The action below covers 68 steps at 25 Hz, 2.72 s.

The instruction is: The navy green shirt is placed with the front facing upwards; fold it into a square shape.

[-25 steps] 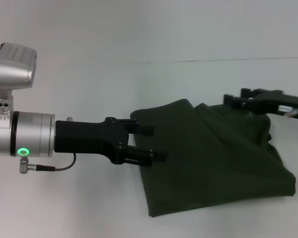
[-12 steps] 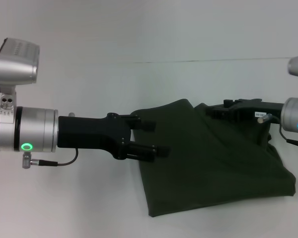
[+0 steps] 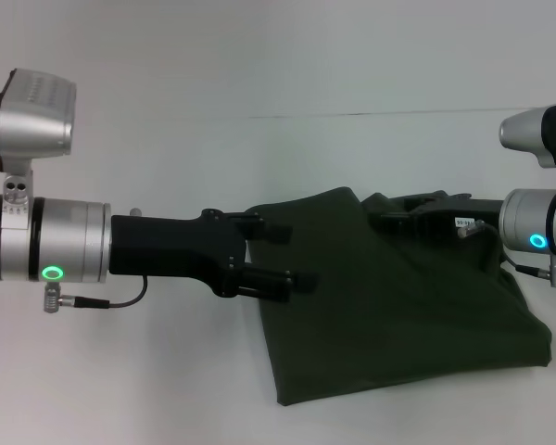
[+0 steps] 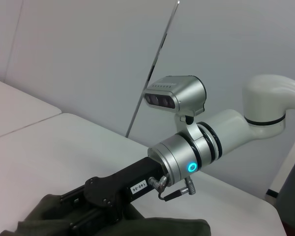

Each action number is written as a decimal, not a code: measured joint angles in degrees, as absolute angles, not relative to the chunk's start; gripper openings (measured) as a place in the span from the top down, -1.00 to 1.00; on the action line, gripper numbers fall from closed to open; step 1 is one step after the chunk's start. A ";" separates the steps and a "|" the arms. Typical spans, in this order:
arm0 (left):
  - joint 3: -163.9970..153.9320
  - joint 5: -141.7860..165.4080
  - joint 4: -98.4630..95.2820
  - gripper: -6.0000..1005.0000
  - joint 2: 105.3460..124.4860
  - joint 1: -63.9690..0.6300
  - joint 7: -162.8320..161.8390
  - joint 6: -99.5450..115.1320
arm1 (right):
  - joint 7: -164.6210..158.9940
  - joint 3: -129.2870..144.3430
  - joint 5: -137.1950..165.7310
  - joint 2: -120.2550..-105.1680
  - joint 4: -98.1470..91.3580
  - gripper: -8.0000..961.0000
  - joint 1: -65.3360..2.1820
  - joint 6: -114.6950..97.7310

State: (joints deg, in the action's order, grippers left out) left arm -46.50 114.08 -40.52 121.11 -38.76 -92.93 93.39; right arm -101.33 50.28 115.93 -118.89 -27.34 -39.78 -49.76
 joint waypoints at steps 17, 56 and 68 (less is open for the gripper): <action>-46.50 114.08 -40.52 -0.81 121.45 -38.90 -92.89 93.25 | -102.13 49.98 115.82 -118.83 -27.22 -0.16 -39.80 -48.72; -46.49 114.08 -40.52 -0.81 121.55 -38.76 -92.72 93.25 | -104.48 49.18 114.81 -119.01 -27.62 0.79 -39.93 -48.53; -46.49 114.08 -40.52 -0.80 121.56 -38.85 -92.39 93.16 | -105.45 49.70 115.20 -119.20 -25.57 0.21 -40.75 -45.95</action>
State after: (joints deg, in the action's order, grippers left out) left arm -46.49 114.08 -40.52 121.56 -38.85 -92.39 93.16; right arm -105.45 49.70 115.20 -119.20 -25.57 -40.75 -45.95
